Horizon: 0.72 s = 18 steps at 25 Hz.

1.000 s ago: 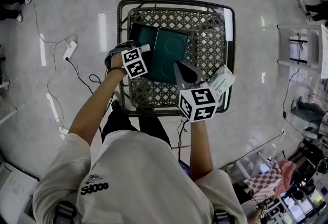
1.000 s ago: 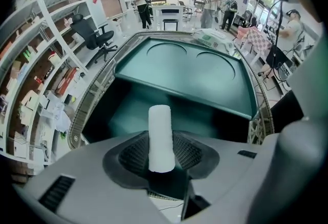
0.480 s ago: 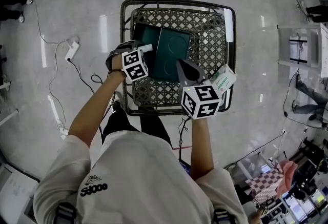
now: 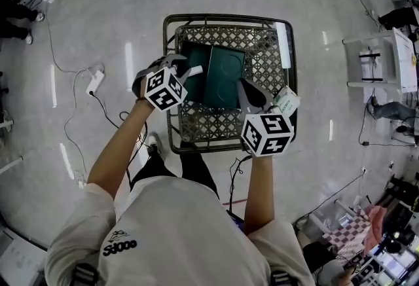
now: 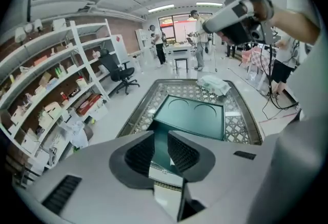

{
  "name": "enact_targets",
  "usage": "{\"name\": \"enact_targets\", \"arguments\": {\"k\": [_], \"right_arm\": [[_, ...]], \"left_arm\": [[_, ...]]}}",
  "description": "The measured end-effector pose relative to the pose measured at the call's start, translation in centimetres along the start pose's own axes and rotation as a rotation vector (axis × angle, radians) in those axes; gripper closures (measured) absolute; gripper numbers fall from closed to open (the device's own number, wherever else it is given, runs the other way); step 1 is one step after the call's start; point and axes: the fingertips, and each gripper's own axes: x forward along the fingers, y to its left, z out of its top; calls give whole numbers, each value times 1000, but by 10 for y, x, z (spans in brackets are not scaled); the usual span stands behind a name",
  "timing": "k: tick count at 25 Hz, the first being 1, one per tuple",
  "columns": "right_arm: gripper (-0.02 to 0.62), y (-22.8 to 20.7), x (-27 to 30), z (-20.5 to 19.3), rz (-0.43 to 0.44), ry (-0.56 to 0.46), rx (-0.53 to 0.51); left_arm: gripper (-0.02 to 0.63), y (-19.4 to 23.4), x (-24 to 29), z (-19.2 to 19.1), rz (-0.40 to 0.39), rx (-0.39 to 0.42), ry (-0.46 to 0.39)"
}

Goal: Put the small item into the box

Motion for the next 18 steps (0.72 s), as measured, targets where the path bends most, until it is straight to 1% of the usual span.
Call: {"name": "enact_targets", "arguments": {"k": [4,8,13,18], "right_arm": [[586,17,-19,24,-61,-71,-39],[586,33,-41,49,-110,-147,-85],[586,67,-65,66,-144,-223,-130],[586,102,-86,77,-171,-267,-182]], "left_arm": [[555,19,-49,6,61,-55,-116],[565,32,-93,18,97,-111,-231],[589,40,-145,27,110,-156,-356],[600,42,-196,35,116,-163,-458]]}}
